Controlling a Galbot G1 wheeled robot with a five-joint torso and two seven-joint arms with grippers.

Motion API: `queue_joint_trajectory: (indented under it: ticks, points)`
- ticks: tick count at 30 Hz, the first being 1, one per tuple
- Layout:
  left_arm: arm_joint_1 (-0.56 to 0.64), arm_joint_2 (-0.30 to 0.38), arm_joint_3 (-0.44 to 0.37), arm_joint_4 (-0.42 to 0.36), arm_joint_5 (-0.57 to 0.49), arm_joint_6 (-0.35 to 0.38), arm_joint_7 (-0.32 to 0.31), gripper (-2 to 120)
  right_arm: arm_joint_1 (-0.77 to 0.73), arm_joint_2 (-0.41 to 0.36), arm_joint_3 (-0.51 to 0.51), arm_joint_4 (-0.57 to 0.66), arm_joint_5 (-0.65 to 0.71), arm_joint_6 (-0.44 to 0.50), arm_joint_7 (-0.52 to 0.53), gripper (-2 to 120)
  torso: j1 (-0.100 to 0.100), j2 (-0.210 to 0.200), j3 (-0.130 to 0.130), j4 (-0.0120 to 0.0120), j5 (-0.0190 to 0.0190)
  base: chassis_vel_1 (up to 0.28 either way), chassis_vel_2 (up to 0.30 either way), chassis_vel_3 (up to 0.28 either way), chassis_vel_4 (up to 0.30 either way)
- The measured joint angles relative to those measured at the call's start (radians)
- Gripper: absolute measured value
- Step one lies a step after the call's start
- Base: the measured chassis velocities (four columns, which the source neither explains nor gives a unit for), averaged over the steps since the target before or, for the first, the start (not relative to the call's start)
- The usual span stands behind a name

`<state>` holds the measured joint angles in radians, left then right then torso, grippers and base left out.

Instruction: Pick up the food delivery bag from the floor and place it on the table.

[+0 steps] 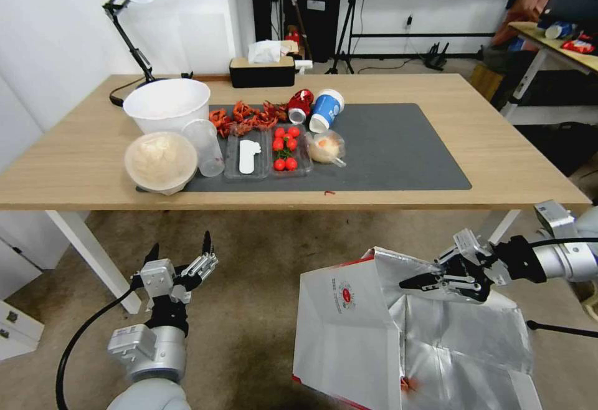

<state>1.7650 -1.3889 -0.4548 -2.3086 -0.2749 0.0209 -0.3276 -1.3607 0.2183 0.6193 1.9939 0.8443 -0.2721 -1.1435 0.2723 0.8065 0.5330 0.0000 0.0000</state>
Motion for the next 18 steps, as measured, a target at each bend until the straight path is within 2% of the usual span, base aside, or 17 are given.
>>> queue_joint_trajectory:
  ticks: [18]
  points:
    - [-0.002, 0.001, 0.001, 0.002, -0.002, 0.002, -0.001, 100, 0.001, -0.001, -0.001, -0.001, 0.0, 0.0, 0.001, 0, 0.037, 0.088, 0.051, 0.0, 0.0, 0.0, 0.0, 0.0, 0.0]
